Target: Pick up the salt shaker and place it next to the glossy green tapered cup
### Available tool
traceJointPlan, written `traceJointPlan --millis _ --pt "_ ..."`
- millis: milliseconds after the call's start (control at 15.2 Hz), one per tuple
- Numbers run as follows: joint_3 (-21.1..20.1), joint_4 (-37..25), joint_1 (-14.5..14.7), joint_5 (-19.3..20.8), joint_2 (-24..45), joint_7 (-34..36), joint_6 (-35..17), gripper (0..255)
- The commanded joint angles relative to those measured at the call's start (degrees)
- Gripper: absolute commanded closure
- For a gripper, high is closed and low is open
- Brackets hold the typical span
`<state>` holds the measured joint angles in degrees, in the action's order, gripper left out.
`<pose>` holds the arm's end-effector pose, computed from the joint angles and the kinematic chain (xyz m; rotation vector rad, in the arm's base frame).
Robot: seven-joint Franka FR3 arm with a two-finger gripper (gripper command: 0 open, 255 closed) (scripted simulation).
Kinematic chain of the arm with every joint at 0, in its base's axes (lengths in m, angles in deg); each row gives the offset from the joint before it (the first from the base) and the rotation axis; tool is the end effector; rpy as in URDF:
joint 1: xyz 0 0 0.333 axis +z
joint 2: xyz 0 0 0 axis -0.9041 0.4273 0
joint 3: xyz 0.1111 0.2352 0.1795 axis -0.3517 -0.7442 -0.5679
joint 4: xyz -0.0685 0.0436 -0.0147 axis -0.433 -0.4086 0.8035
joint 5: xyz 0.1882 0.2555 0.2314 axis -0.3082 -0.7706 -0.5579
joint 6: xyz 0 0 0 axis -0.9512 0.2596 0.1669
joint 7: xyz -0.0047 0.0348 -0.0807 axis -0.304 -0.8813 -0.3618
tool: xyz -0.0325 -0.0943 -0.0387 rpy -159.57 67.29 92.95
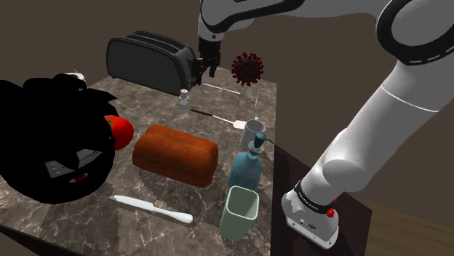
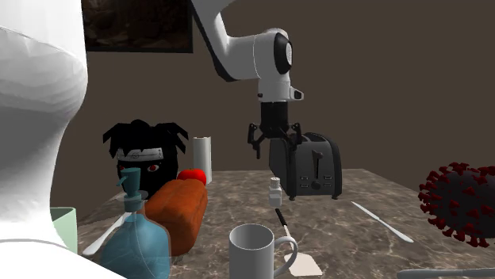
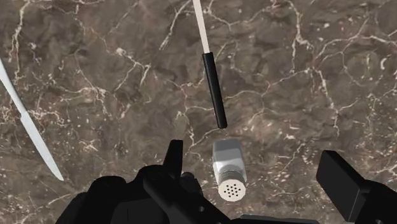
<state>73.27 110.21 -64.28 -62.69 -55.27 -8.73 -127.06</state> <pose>0.5563 0.0438 0.4670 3.1054 0.3220 0.0218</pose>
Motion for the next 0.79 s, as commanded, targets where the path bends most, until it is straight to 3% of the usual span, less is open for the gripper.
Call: traceJointPlan --millis 0,396,726 --pt "-0.18 -3.72 0.18 -0.08 4.78 -0.06 -0.62 0" --pt "-0.62 -17.74 0.83 -0.14 19.17 -0.37 0.23 0" --pt "-0.59 -16.16 0.87 -0.05 20.32 -0.31 -2.47 0"
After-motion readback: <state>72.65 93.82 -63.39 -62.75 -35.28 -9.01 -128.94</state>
